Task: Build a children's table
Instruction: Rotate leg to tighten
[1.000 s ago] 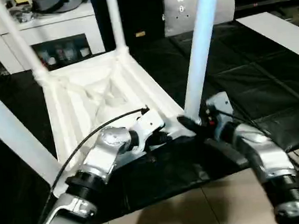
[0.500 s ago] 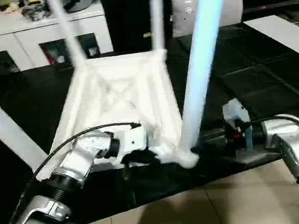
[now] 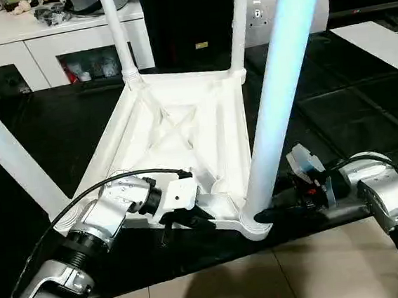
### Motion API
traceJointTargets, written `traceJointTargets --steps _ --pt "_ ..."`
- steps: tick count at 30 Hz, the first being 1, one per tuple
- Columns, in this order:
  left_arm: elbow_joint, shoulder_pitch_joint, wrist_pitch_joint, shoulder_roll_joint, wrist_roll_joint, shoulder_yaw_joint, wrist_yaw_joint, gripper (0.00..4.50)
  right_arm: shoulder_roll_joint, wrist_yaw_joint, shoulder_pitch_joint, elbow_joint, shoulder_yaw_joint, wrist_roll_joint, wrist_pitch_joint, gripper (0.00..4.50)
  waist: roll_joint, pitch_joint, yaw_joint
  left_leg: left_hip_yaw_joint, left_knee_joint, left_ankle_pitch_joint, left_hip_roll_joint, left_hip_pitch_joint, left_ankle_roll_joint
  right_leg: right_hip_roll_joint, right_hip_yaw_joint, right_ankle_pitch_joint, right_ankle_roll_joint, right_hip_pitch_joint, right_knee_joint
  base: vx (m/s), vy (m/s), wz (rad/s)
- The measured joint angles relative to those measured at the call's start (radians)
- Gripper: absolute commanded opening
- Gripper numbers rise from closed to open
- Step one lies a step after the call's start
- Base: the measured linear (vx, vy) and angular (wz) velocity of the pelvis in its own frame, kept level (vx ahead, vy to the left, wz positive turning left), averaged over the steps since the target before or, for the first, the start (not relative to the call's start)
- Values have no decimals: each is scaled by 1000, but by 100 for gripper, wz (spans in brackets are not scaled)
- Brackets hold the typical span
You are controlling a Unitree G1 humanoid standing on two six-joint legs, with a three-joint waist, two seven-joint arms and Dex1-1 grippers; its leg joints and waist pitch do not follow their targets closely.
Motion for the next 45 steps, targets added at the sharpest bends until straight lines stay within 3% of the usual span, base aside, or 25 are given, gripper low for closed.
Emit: traceJointTargets --steps 6,12,21,29,31,33,35,37,45 --pt "1 0 38 -3 -17 4 -7 0 0 2 2 -4 -2 10 29 192 0 0 0 0 0 0 0 0 0 0 0 0 0 0 0 0 0 0" --pt "-1 3 152 -21 -27 36 41 0 50 -127 50 -46 -49 25 91 191 0 0 -8 3 -1 1 1 5 -3 0 2 2 0 1 1 0 0 0" --pt "0 -7 303 -73 15 101 254 0 225 -559 57 -90 -131 -53 194 191 -8 4 -81 6 -24 15 1 15 -19 10 3 11 7 2 -13 0 0 0" --pt "21 -49 450 -168 51 155 496 0 475 -1064 -18 -54 -196 -146 254 191 -6 5 -104 2 -38 20 4 14 -24 19 4 20 3 1 -30 0 0 0" --pt "10 -50 477 -186 55 169 536 0 517 -1128 -47 -11 -208 -161 218 261 -5 9 -108 3 -42 22 3 13 -24 19 4 25 1 0 -36 0 0 0" --pt "-4 -49 485 -193 59 172 559 0 551 -1172 -60 16 -220 -163 183 261 -8 11 -108 3 -45 22 3 11 -23 19 4 27 -2 -1 -38 0 0 0" --pt "-23 -46 491 -197 61 170 562 0 564 -1188 -65 23 -230 -161 171 302 -7 13 -103 3 -47 22 2 9 -19 19 4 26 -3 -2 -41 0 0 0" --pt "-42 -39 489 -196 61 166 559 0 549 -1162 -44 -5 -228 -160 165 307 -6 14 -97 3 -48 23 2 5 -13 19 3 25 -3 -4 -43 0 0 0" --pt "-63 -25 412 -155 49 134 472 0 362 -877 85 -129 -206 -83 119 385 -1 17 -57 5 -46 21 2 -2 -8 17 4 25 -4 -10 -45 0 0 0"
